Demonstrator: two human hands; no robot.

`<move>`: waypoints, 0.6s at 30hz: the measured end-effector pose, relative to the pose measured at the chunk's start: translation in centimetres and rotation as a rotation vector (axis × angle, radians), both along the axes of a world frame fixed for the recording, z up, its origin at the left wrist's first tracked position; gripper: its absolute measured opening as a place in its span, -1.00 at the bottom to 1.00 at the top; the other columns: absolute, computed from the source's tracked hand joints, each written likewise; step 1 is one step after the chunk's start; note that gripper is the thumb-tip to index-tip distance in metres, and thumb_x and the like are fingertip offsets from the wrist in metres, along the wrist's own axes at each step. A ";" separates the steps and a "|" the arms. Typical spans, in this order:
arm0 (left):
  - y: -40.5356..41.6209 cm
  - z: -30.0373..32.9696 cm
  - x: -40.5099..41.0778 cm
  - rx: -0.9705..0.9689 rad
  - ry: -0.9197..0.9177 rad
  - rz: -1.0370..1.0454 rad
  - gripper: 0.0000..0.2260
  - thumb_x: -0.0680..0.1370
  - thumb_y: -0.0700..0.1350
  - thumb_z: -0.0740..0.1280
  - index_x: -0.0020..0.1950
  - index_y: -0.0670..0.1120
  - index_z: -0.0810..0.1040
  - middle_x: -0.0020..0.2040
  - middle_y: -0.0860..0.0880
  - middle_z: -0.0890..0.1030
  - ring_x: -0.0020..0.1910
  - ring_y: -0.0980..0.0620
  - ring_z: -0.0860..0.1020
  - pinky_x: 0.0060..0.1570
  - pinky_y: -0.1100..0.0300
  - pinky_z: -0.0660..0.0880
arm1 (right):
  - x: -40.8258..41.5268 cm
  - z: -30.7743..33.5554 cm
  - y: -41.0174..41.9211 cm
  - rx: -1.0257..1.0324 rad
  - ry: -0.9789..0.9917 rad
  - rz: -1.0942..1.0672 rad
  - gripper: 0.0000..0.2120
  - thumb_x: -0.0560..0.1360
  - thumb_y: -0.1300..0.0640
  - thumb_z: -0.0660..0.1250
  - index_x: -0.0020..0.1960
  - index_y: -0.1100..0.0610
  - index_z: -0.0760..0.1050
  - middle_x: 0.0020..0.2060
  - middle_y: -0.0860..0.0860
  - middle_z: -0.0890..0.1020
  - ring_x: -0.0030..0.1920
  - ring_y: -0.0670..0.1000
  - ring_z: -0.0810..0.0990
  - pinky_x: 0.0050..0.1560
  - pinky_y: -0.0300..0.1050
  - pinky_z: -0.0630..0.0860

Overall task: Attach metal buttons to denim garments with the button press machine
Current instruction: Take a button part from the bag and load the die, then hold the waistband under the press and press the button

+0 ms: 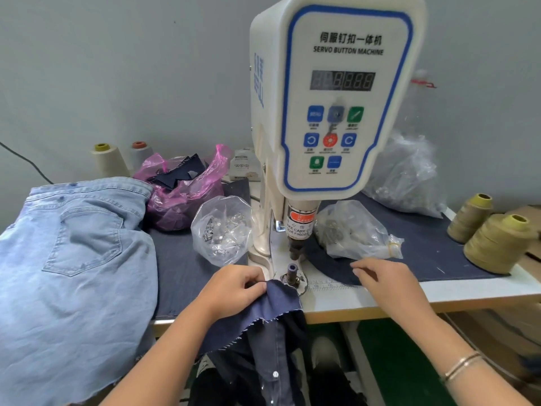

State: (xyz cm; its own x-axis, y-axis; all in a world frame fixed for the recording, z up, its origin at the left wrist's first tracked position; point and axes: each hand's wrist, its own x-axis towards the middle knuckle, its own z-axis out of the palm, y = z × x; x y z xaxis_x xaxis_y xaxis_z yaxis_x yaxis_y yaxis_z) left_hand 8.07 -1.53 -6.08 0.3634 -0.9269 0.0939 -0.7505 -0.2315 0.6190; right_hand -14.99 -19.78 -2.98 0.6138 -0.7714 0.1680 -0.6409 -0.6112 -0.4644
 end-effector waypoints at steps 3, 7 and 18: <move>0.1 -0.1 0.0 -0.013 0.010 0.005 -0.81 0.42 0.04 0.23 -0.40 0.13 0.37 -0.41 0.17 0.47 -0.39 0.18 0.37 -0.29 0.19 0.31 | 1.1 -1.1 -1.7 -0.224 0.296 -0.003 -0.76 0.59 -0.03 0.21 0.20 -0.17 0.55 0.03 -0.13 0.66 0.03 -0.03 0.60 -0.14 -0.16 0.44; -0.1 -0.2 0.1 -0.011 0.009 0.003 -0.80 0.42 0.05 0.23 -0.40 0.12 0.35 -0.42 0.18 0.46 -0.39 0.18 0.36 -0.27 0.15 0.32 | 1.7 -2.7 -1.9 -0.281 0.345 0.065 -0.69 0.61 0.00 0.15 0.30 -0.25 0.45 0.05 -0.14 0.64 0.00 -0.04 0.60 -0.17 -0.17 0.44; -0.2 -0.4 0.3 -0.019 0.021 -0.009 -0.77 0.45 0.01 0.28 -0.41 0.10 0.35 -0.44 0.19 0.45 -0.42 0.19 0.35 -0.30 0.17 0.29 | 0.7 -2.8 -3.0 0.128 -0.009 -0.068 -0.77 0.57 0.11 0.22 0.03 -0.14 0.61 -0.31 -0.22 0.59 -0.36 -0.11 0.54 -0.35 -0.18 0.41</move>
State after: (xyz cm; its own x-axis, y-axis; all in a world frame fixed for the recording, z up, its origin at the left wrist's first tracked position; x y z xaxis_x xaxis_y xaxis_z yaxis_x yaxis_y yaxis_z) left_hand 8.36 -1.69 -6.47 0.3567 -0.9284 0.1039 -0.7393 -0.2125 0.6390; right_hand -14.25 -22.73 -5.80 0.5584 -0.8265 0.0712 -0.6742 -0.5022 -0.5416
